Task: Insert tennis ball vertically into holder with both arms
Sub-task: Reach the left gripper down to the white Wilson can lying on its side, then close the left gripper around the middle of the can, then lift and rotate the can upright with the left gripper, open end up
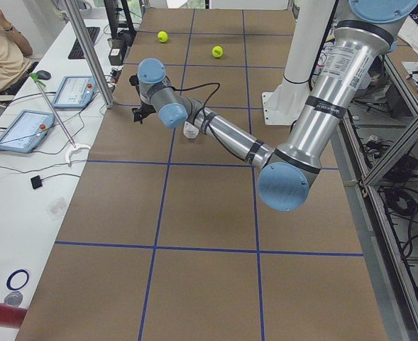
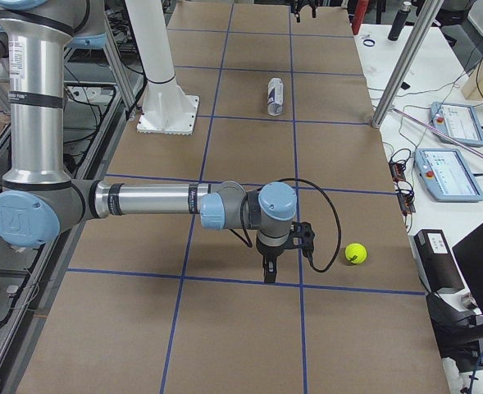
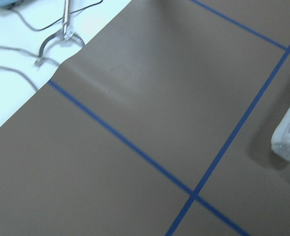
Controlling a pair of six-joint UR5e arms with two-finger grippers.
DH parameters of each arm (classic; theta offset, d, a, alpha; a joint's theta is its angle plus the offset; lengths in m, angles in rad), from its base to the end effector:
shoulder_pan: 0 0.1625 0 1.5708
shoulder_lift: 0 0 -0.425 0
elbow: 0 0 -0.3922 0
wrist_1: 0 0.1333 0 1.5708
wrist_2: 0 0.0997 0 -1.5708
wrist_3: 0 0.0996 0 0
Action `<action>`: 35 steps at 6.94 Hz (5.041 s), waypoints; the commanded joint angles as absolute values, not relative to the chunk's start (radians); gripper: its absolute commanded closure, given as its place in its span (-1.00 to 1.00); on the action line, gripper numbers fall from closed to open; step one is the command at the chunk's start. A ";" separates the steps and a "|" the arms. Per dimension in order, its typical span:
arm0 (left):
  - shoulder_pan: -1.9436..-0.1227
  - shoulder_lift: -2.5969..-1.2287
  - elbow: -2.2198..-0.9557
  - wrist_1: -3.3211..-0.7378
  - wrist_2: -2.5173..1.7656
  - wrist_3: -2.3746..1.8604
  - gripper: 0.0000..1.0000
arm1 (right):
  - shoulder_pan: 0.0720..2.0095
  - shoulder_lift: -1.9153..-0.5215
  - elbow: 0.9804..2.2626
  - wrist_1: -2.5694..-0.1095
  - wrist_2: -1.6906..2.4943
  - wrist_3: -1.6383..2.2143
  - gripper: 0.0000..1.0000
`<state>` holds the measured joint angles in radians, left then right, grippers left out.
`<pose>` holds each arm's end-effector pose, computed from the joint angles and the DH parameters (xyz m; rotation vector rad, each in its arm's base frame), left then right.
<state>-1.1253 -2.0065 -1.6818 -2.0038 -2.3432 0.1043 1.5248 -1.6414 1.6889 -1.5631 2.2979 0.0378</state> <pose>0.2136 -0.5953 0.3009 0.8188 0.8813 0.8614 0.0456 -0.4680 0.6366 0.0222 -0.7285 -0.0279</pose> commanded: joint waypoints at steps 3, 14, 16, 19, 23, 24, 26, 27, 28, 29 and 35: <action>-0.829 -2.202 -1.677 -1.787 -2.183 0.266 -0.99 | 1.525 -1.641 1.689 -1.563 2.304 0.043 -1.00; -0.555 -2.396 -1.457 -1.703 -1.832 0.318 -0.99 | 1.525 -1.640 1.689 -1.565 2.307 0.043 -1.00; -0.549 -2.401 -1.387 -1.796 -1.819 0.313 -0.99 | 1.525 -1.640 1.687 -1.565 2.307 0.043 -1.00; -0.534 -2.413 -1.347 -1.821 -1.813 0.311 -0.99 | 1.525 -1.640 1.686 -1.565 2.306 0.043 -1.00; -0.528 -2.411 -1.325 -1.822 -1.813 0.311 -0.98 | 1.525 -1.640 1.687 -1.565 2.306 0.043 -1.00; -0.528 -2.411 -1.325 -1.822 -1.813 0.311 -0.91 | 1.525 -1.640 1.687 -1.565 2.306 0.043 -1.00; -0.528 -2.411 -1.327 -1.835 -1.798 0.311 -0.64 | 1.525 -1.640 1.687 -1.565 2.306 0.043 -1.00; -0.528 -2.411 -1.327 -1.838 -1.793 0.313 -0.64 | 1.525 -1.640 1.687 -1.565 2.306 0.043 -1.00; -0.528 -2.411 -1.327 -1.839 -1.795 0.313 -0.62 | 1.525 -1.640 1.687 -1.565 2.306 0.043 -1.00; -0.528 -2.411 -1.327 -1.839 -1.793 0.314 -0.52 | 1.525 -1.640 1.687 -1.565 2.306 0.043 -1.00; -0.617 -2.415 -1.505 -2.056 -1.804 0.142 -0.53 | 1.525 -1.640 1.687 -1.565 2.307 0.043 -1.00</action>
